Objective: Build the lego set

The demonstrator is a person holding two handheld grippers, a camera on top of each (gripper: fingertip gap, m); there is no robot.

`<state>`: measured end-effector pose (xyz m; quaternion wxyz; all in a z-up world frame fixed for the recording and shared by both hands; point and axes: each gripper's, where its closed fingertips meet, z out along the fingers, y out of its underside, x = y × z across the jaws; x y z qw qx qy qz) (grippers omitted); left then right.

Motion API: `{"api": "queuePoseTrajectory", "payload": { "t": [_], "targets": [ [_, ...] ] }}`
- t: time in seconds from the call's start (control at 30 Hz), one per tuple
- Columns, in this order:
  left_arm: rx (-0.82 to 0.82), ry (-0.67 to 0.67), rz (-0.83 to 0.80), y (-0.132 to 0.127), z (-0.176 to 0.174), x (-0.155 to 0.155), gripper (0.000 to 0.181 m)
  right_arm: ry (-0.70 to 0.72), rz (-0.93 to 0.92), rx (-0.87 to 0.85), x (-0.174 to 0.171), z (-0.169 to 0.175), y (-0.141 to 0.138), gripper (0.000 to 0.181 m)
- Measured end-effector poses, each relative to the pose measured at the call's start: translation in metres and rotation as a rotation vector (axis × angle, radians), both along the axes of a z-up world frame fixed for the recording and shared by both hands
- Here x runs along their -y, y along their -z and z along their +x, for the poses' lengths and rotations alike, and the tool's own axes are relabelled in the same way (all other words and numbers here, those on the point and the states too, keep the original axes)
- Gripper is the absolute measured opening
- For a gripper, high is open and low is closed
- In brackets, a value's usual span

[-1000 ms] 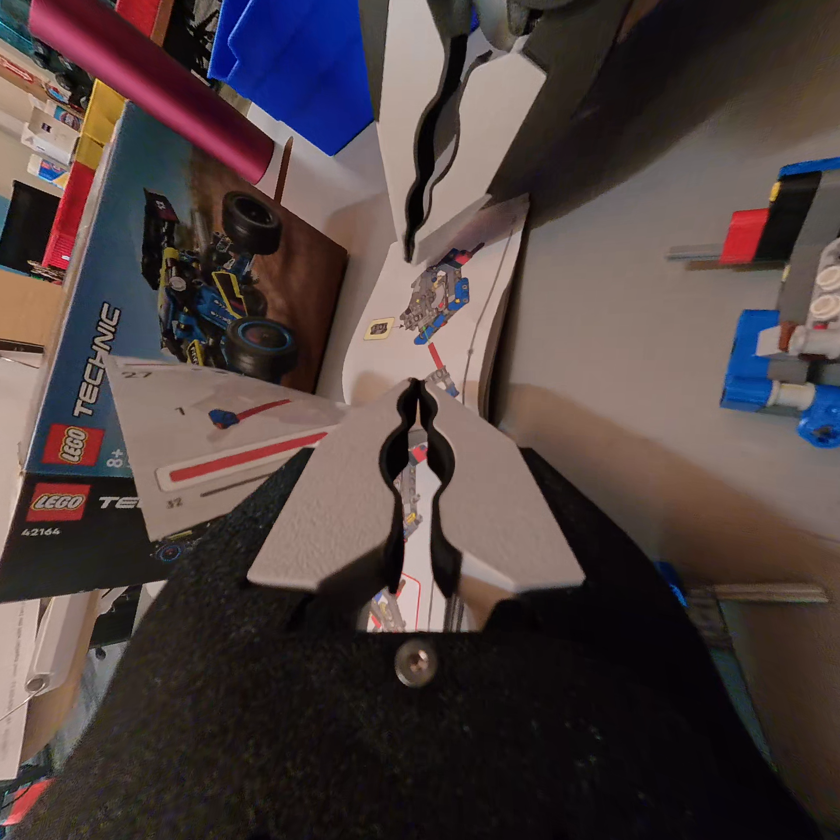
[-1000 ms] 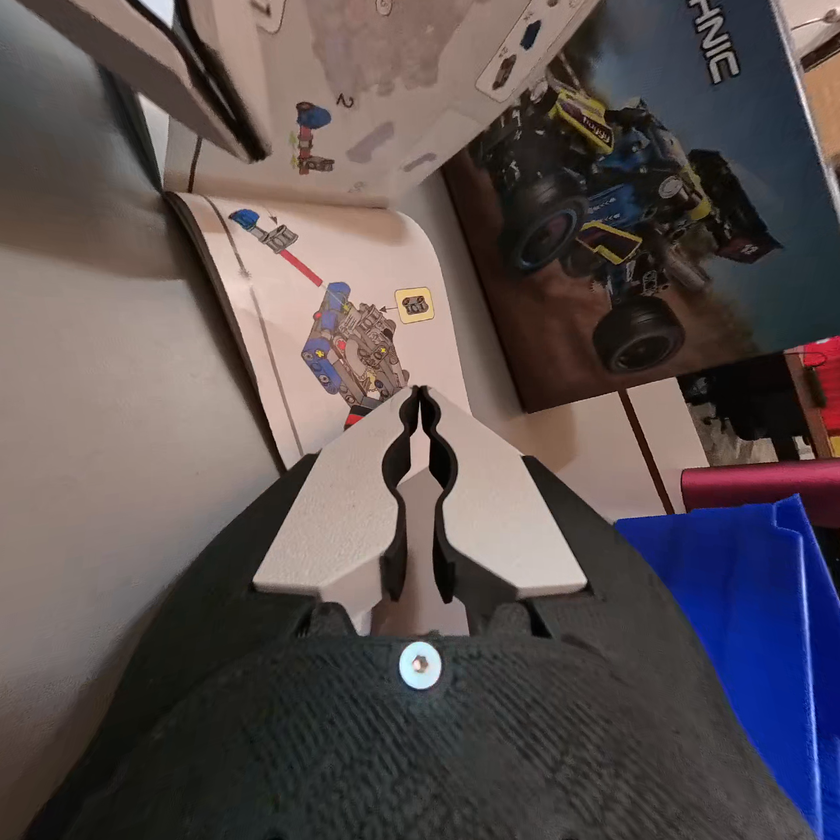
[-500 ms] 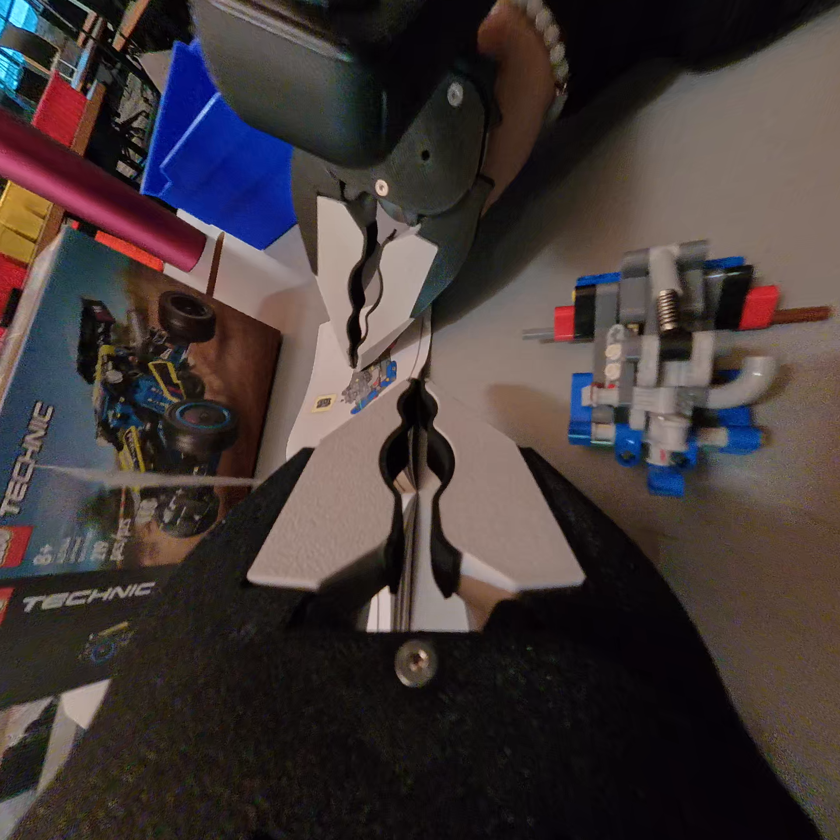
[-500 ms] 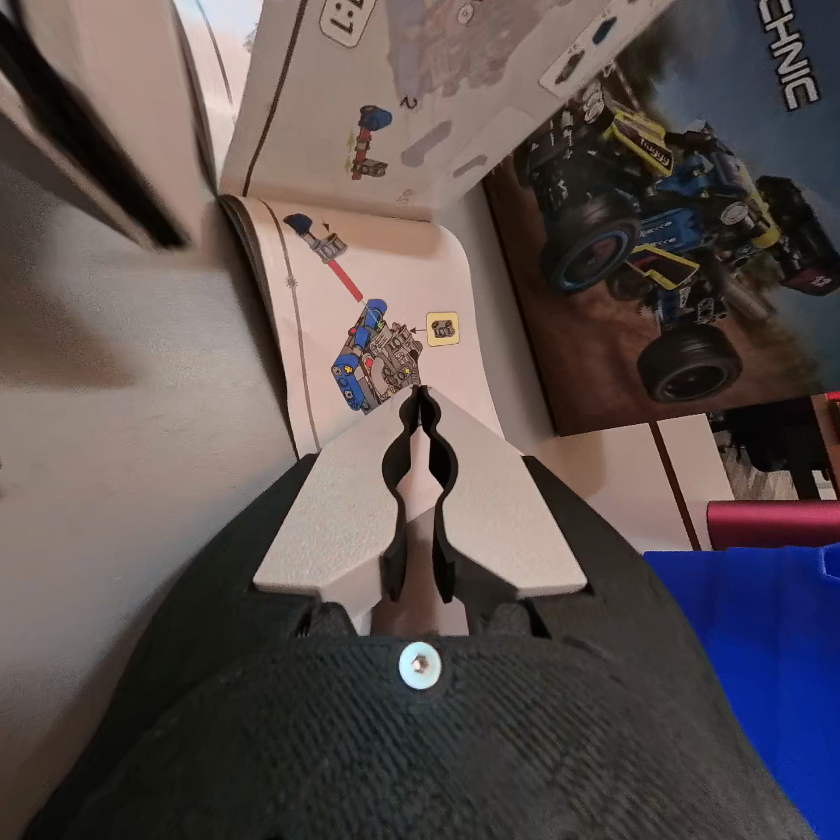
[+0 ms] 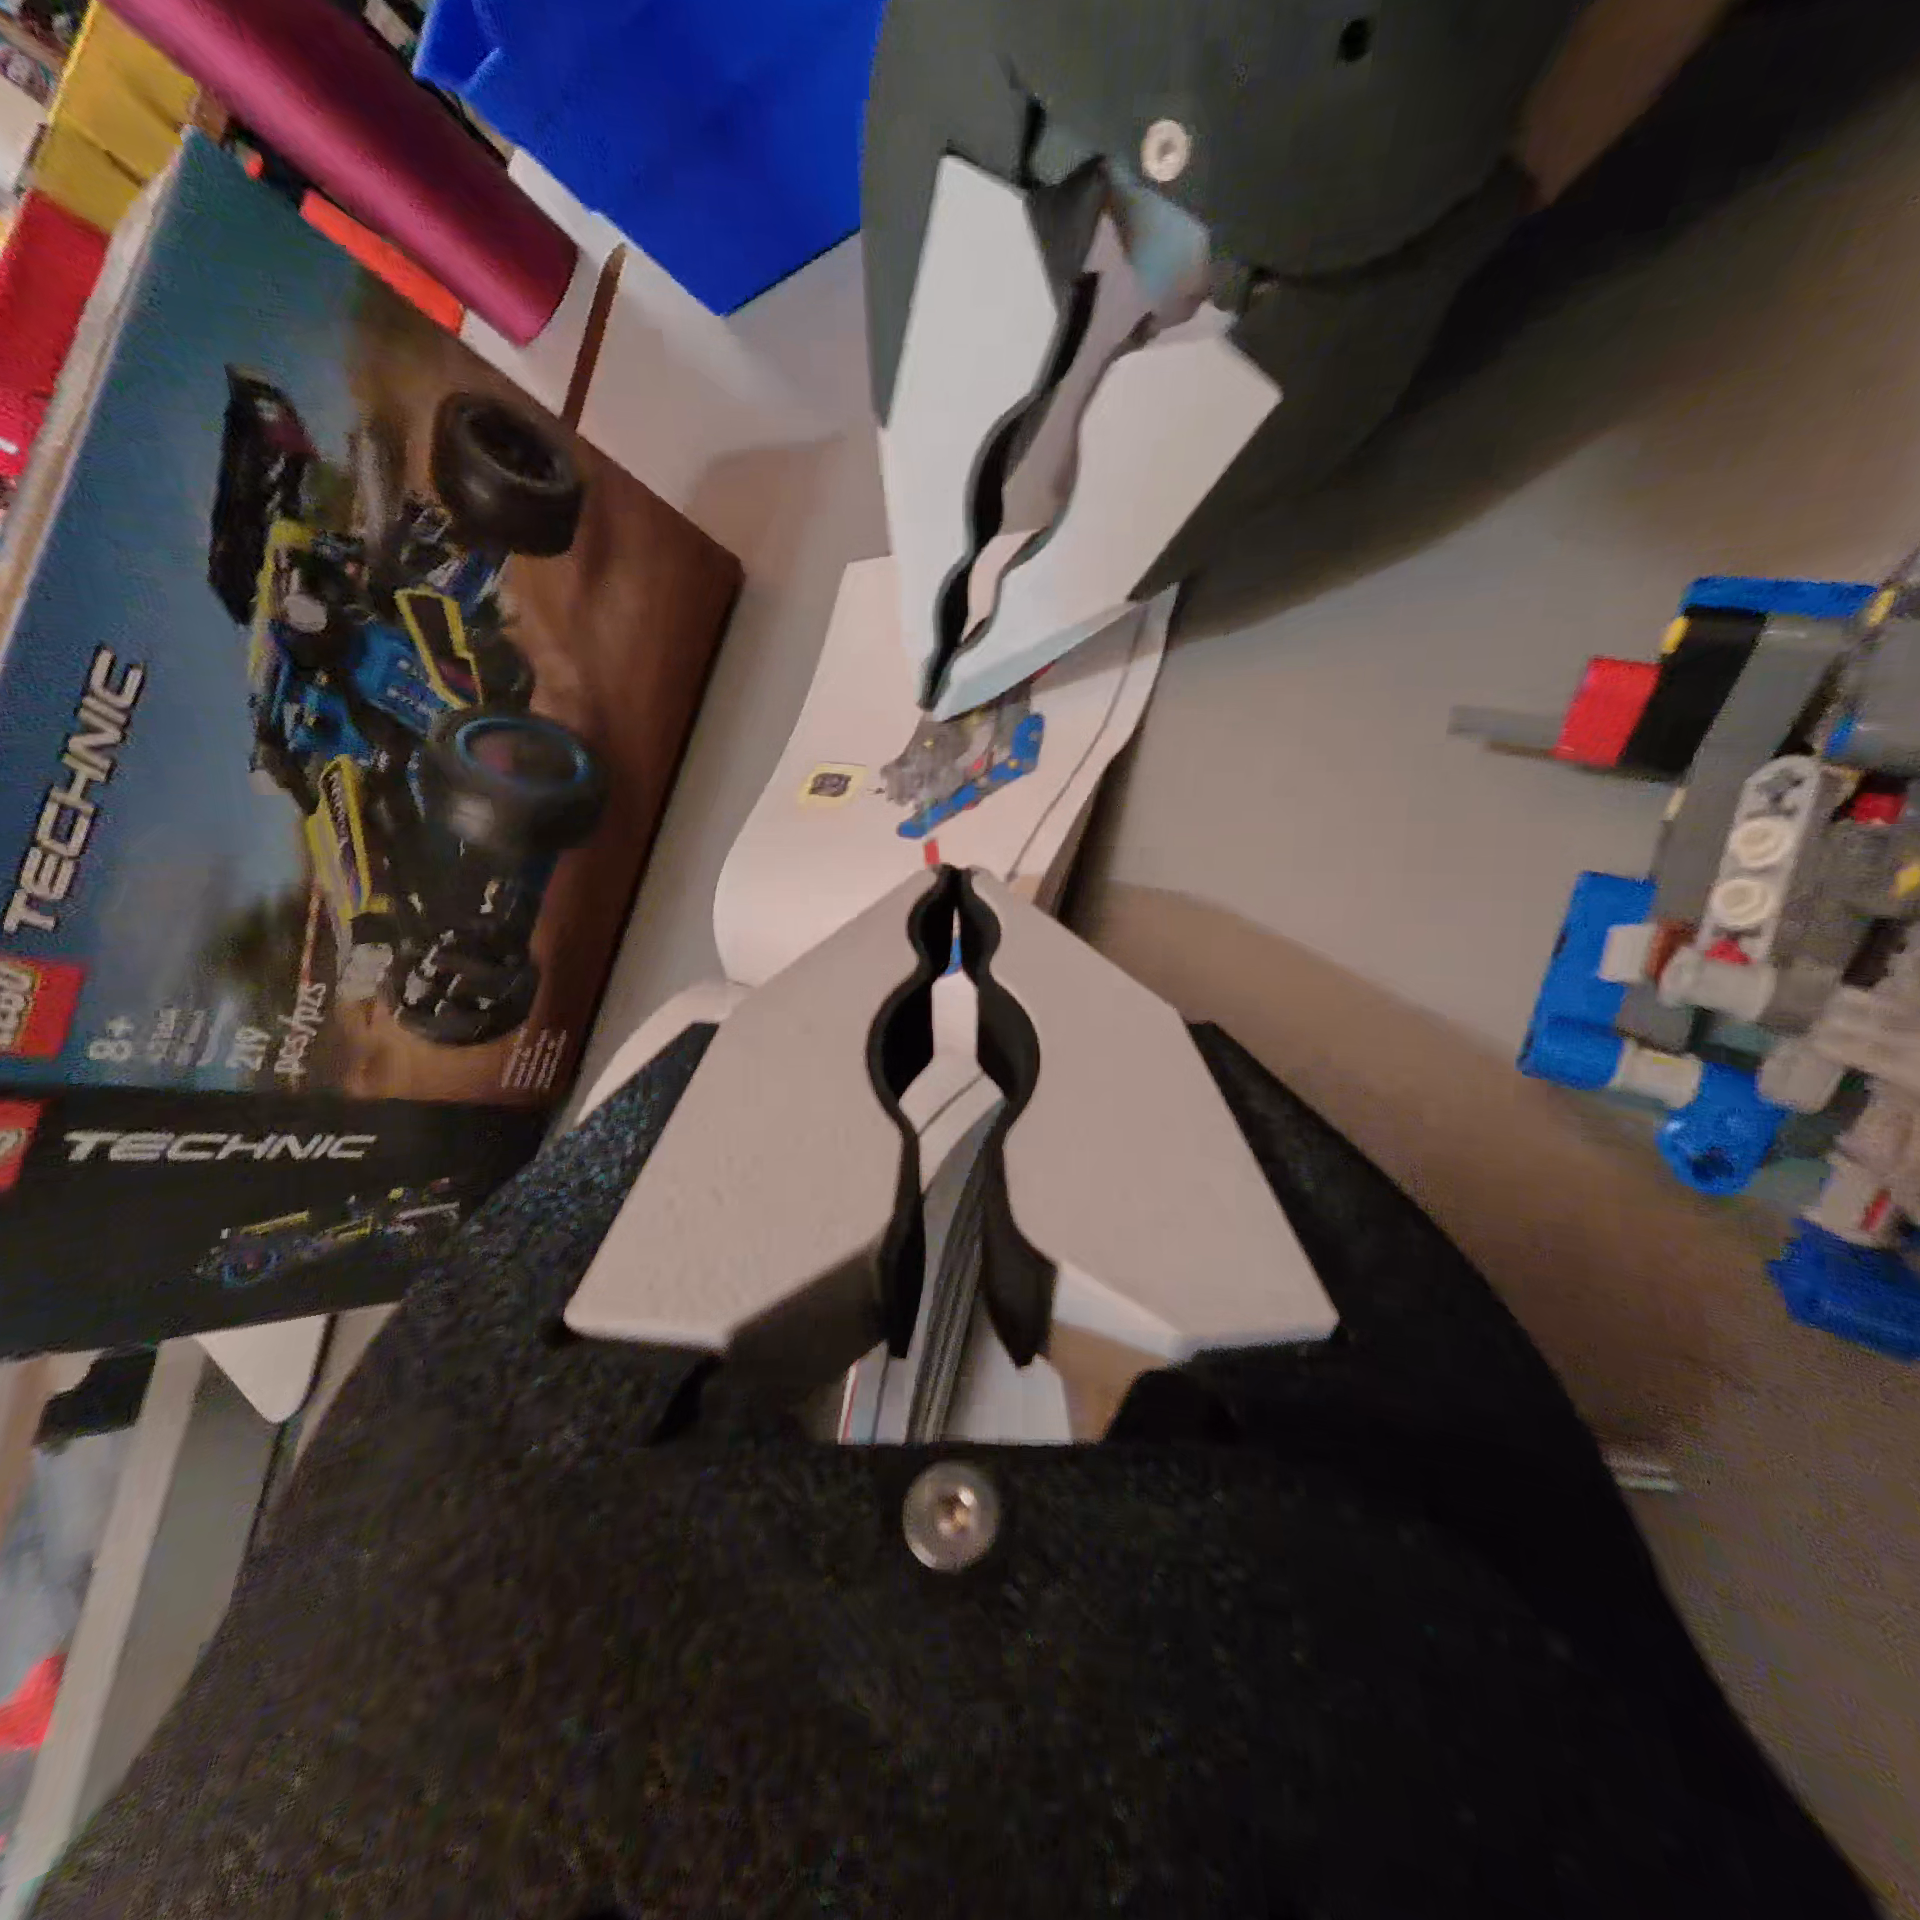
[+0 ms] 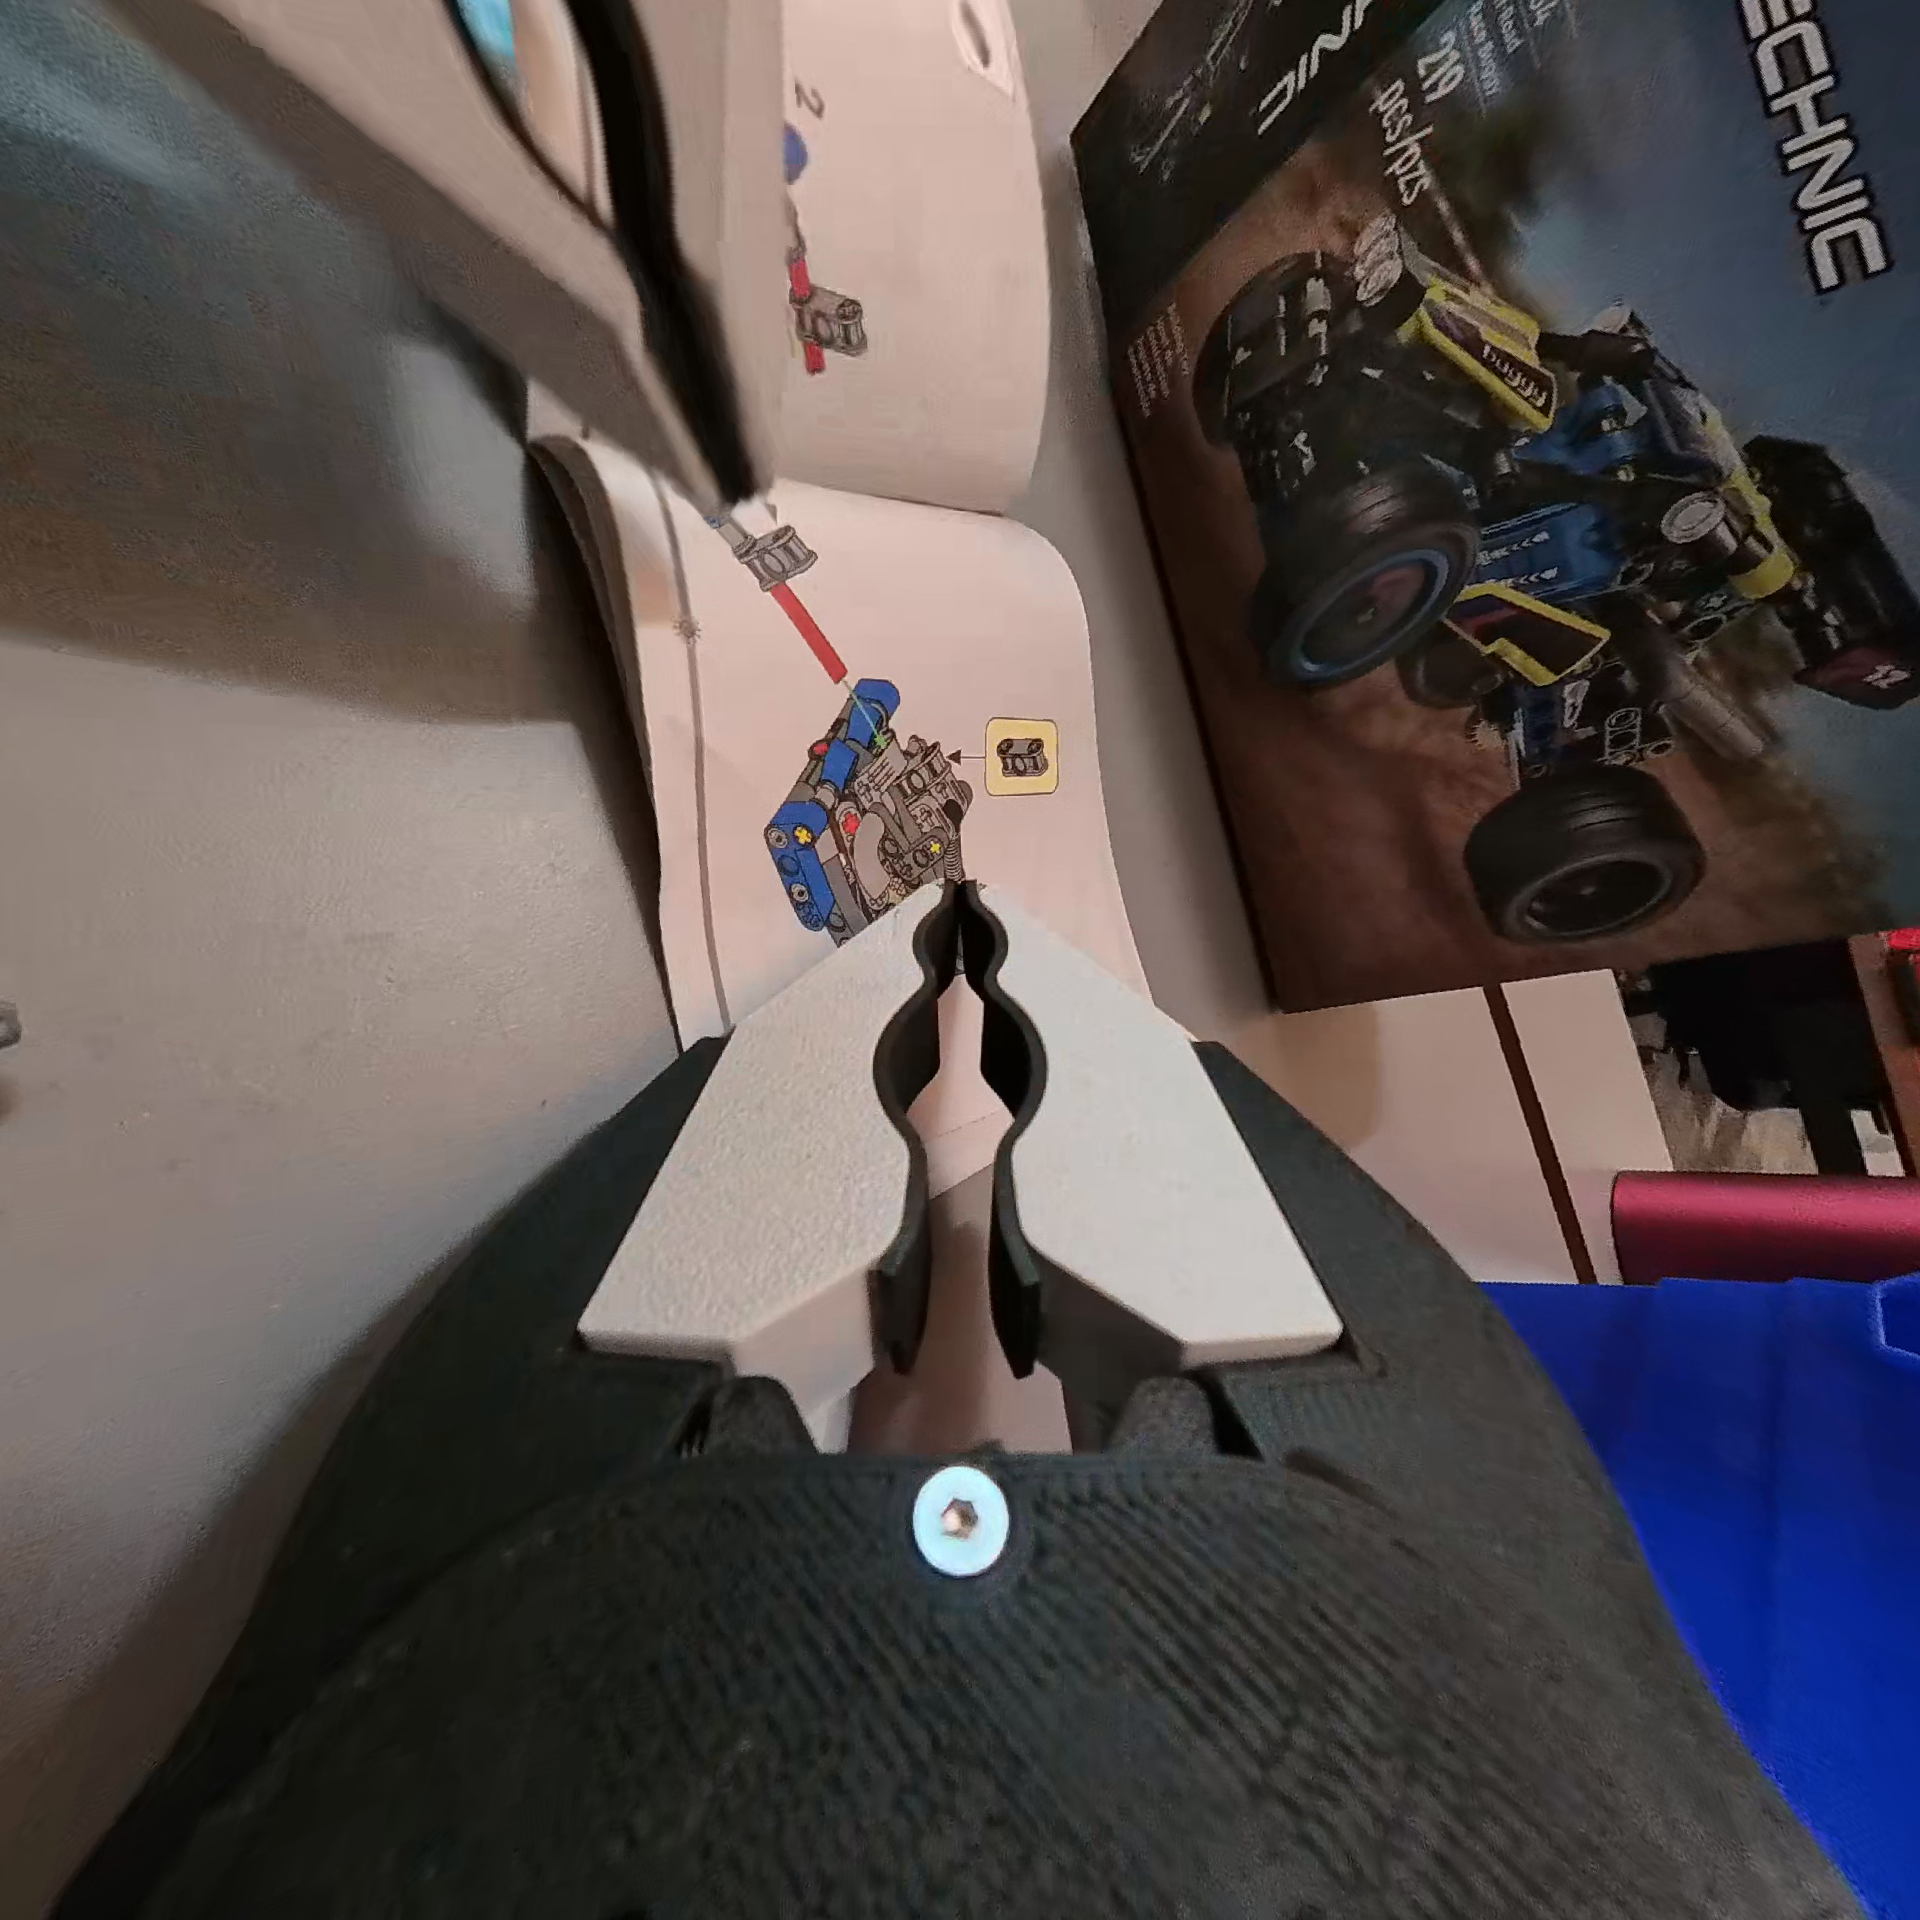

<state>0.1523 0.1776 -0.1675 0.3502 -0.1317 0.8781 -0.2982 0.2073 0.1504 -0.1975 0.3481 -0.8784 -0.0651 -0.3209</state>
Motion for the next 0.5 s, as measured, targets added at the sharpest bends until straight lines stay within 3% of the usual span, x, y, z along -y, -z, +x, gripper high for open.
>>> {"api": "queuePoseTrajectory", "payload": {
  "t": [0.1, 0.2, 0.3, 0.4, 0.5],
  "targets": [
    [0.007, -0.026, -0.001, -0.008, -0.011, -0.017, 0.0, -0.005, 0.011, 0.002, 0.0, 0.0, -0.001, 0.0],
    [-0.017, -0.238, 0.02, -0.015, -0.012, -0.09, 0.0, -0.012, -0.001, 0.005, 0.0, -0.001, 0.0, 0.0],
    [-0.155, -0.417, 0.035, 0.006, -0.014, -0.154, 0.0, -0.026, -0.021, 0.003, -0.001, -0.002, 0.001, 0.0],
    [-0.18, -0.38, -0.03, 0.016, -0.009, -0.146, 0.0, -0.032, -0.024, 0.011, -0.002, -0.002, 0.001, 0.0],
    [-0.225, -0.322, 0.052, 0.034, -0.008, -0.129, 0.0, -0.034, -0.03, 0.027, -0.002, -0.002, 0.001, 0.0]
  ]
}}
